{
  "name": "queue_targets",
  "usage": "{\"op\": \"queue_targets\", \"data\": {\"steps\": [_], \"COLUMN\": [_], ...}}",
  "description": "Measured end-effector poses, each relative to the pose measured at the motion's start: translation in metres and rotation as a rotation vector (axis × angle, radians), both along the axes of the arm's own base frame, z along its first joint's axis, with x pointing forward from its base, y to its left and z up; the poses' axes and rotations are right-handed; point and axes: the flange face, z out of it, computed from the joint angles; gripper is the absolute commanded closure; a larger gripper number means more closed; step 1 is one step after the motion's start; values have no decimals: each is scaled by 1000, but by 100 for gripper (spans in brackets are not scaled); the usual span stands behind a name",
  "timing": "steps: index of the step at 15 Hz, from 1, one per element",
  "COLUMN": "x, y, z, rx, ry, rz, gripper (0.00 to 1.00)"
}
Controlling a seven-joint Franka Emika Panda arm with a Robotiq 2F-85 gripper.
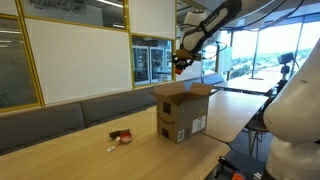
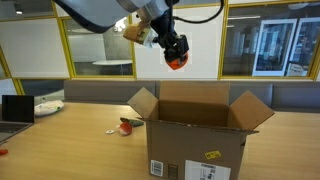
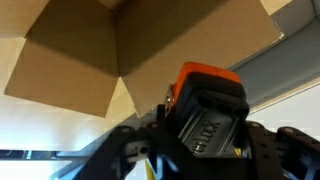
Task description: Put the objects on the left inside the box
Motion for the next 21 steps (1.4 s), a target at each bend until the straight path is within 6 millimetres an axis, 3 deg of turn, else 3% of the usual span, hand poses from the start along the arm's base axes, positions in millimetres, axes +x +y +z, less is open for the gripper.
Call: {"op": "queue_targets", "data": {"steps": [13, 14, 15, 17, 21], "x": [26, 28, 31, 37, 48], "y": [-42, -45, -49, -56, -68], "z": [-153, -162, -169, -179, -178], "rx": [194, 208, 219, 235, 245], "ry": [235, 246, 256, 268, 272], "rz": [14, 15, 15, 11, 8], "gripper": [67, 17, 16, 3, 0]}}
